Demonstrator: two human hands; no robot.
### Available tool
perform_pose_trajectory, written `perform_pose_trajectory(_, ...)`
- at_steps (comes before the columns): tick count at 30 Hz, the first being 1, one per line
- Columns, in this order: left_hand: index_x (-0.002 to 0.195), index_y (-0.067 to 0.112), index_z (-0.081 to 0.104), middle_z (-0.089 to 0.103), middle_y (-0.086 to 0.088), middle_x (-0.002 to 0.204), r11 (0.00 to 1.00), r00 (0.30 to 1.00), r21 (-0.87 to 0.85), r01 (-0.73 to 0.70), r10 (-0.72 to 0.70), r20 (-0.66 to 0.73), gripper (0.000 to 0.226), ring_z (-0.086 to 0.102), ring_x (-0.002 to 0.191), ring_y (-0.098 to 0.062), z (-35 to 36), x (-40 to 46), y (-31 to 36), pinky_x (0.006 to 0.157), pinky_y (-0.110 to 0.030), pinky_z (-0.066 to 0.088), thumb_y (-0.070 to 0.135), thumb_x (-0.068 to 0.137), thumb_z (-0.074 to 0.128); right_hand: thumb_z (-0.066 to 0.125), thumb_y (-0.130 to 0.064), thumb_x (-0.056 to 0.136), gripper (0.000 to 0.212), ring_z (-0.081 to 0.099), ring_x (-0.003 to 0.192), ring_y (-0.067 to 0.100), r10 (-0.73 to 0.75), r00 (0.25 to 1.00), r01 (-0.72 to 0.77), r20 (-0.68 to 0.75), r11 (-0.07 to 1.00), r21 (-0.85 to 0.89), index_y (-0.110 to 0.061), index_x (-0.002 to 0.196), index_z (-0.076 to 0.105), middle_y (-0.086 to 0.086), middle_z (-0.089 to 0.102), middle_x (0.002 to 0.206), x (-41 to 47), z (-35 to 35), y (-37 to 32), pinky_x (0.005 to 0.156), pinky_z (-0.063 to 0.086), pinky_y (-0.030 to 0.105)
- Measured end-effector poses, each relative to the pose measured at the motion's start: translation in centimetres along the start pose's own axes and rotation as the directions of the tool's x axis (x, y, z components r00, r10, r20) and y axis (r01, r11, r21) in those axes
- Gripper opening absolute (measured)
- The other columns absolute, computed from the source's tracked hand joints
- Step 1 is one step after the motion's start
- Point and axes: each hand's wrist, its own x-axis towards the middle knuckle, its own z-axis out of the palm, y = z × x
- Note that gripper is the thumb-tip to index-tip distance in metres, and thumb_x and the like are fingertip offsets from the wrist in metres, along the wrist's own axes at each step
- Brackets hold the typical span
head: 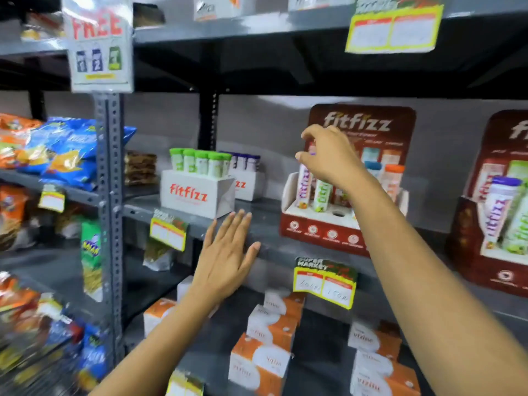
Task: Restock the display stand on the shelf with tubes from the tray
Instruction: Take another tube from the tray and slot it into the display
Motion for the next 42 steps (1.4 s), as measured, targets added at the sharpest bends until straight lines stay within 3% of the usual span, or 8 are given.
perform_pose_trajectory(4,0.146,0.019,0.025,0.023,0.0,0.155,0.994,0.994,0.043,0.099,-0.1,0.032,0.061,0.018,0.141,-0.015,-4.9,-8.5,-4.6,0.114,-0.042,0.014,0.048,0.092,0.028,0.063,-0.033,0.084,0.035,0.061,0.097,0.031,-0.231,0.973,0.217,0.023,0.941,0.261,-0.023,0.117,0.059,0.01,0.06,0.114,-9.3,5.9,-6.3,0.087,0.048,0.038)
perform_pose_trajectory(7,0.146,0.017,0.026,0.021,-0.001,0.155,0.976,0.972,0.118,0.185,-0.199,0.123,0.062,0.019,0.141,-0.014,-8.5,-17.4,-7.9,0.113,-0.042,0.018,0.047,0.092,0.03,0.062,-0.037,0.083,0.031,0.061,0.1,0.029,-0.355,0.895,0.219,0.27,0.877,0.427,-0.024,0.112,0.062,0.007,0.063,0.112,-16.9,11.9,-10.6,0.089,0.049,0.041)
perform_pose_trajectory(11,0.145,0.013,0.028,0.026,-0.004,0.153,0.901,0.875,0.243,0.359,-0.415,0.25,0.063,0.027,0.138,-0.018,-13.4,-31.1,-10.1,0.111,-0.041,0.021,0.051,0.094,0.025,0.06,-0.043,0.085,0.03,0.06,0.104,0.028,-0.473,0.661,0.183,0.583,0.855,0.486,-0.028,0.111,0.06,0.004,0.063,0.111,-27.4,20.3,-14.7,0.086,0.048,0.037)
perform_pose_trajectory(16,0.142,0.008,0.035,0.034,-0.008,0.149,0.712,0.64,0.434,0.552,-0.695,0.327,0.064,0.035,0.134,-0.025,-18.0,-46.4,-8.6,0.11,-0.04,0.021,0.051,0.095,0.022,0.057,-0.04,0.084,0.03,0.06,0.109,0.025,-0.517,0.26,0.166,0.815,0.856,0.49,-0.029,0.111,0.059,0.002,0.065,0.114,-39.2,28.4,-17.8,0.088,0.047,0.034)
perform_pose_trajectory(22,0.143,0.012,0.032,0.032,-0.006,0.15,0.493,0.379,0.544,0.678,-0.87,0.316,0.064,0.035,0.134,-0.021,-20.4,-58.4,-7.0,0.112,-0.032,0.013,0.052,0.096,0.017,0.058,-0.037,0.085,0.036,0.058,0.113,0.029,-0.49,-0.112,0.166,0.865,0.849,0.502,-0.026,0.118,0.057,0.009,0.061,0.126,-49.4,34.2,-22.5,0.089,0.047,0.034)
perform_pose_trajectory(28,0.148,0.018,0.016,0.019,0.001,0.154,0.445,0.327,0.551,0.706,-0.895,0.305,0.062,0.017,0.141,-0.015,-19.1,-63.2,-7.1,0.114,-0.037,0.013,0.05,0.096,0.024,0.057,-0.032,0.087,0.051,0.052,0.12,0.035,-0.521,-0.332,0.202,0.786,0.775,0.599,-0.017,0.134,0.042,0.017,0.055,0.133,-57.2,37.8,-27.2,0.096,0.046,0.041)
perform_pose_trajectory(32,0.149,0.021,0.012,0.02,0.001,0.155,0.441,0.341,0.538,0.718,-0.897,0.28,0.061,0.014,0.142,-0.013,-19.0,-63.9,-7.5,0.115,-0.039,0.014,0.042,0.096,0.033,0.056,-0.032,0.088,0.063,0.052,0.118,0.039,-0.534,-0.382,0.246,0.754,0.728,0.64,-0.021,0.142,0.027,0.019,0.047,0.135,-61.0,39.6,-30.1,0.095,0.047,0.044)
perform_pose_trajectory(42,0.148,0.02,0.016,0.025,0.0,0.154,0.414,0.332,0.565,0.714,-0.91,0.247,0.06,0.01,0.142,-0.011,-18.6,-64.0,-7.5,0.115,-0.039,0.015,0.044,0.096,0.034,0.04,-0.011,0.094,0.032,0.056,0.113,0.037,-0.508,-0.216,0.345,0.834,0.759,0.552,-0.011,0.126,0.042,0.017,0.053,0.125,-64.7,41.0,-33.2,0.088,0.048,0.043)
